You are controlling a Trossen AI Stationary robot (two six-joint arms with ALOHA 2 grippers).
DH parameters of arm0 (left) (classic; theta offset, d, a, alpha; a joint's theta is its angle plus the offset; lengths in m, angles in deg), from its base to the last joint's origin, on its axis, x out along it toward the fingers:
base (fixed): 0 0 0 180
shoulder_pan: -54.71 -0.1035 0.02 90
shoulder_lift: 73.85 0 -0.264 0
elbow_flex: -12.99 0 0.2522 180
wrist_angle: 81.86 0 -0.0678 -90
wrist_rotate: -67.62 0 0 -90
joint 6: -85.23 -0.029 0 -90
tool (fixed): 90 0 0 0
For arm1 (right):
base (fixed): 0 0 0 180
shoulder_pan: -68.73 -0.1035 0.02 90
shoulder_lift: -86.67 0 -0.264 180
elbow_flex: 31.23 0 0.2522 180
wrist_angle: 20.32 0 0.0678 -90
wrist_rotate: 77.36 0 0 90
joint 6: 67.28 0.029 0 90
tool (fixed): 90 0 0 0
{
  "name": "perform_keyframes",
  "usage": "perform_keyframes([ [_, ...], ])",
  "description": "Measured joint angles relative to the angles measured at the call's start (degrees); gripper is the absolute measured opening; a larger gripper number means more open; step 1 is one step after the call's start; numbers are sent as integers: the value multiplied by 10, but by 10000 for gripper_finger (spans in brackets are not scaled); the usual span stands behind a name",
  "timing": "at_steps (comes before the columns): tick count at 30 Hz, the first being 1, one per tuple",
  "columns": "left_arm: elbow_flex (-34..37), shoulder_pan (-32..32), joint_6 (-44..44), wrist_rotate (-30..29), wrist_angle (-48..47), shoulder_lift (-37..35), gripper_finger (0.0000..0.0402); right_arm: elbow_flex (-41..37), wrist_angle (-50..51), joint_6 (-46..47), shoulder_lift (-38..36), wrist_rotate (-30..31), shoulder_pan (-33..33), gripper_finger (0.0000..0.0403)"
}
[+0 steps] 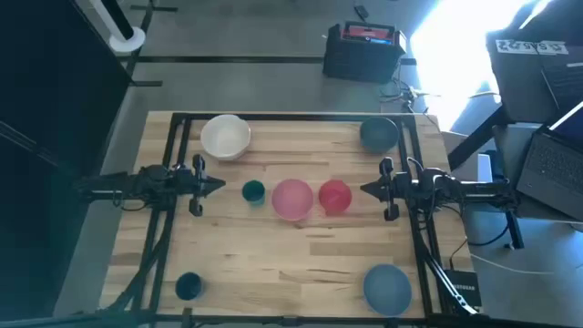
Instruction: Nest bowls inside each other
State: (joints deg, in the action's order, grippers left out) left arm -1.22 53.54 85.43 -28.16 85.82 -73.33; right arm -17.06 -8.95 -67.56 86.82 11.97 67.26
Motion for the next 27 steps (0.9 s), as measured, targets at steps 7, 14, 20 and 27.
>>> perform_keyframes([
  [7,0,0,0,0,0,0,0,0,0,0,0,0,0,1],
  [14,0,0,0,0,0,0,0,0,0,0,0,0,0,1],
  [20,0,0,0,0,0,0,0,0,0,0,0,0,0,1],
  [27,0,-1,-71,0,1,0,0,0,0,0,0,0,0,1],
])
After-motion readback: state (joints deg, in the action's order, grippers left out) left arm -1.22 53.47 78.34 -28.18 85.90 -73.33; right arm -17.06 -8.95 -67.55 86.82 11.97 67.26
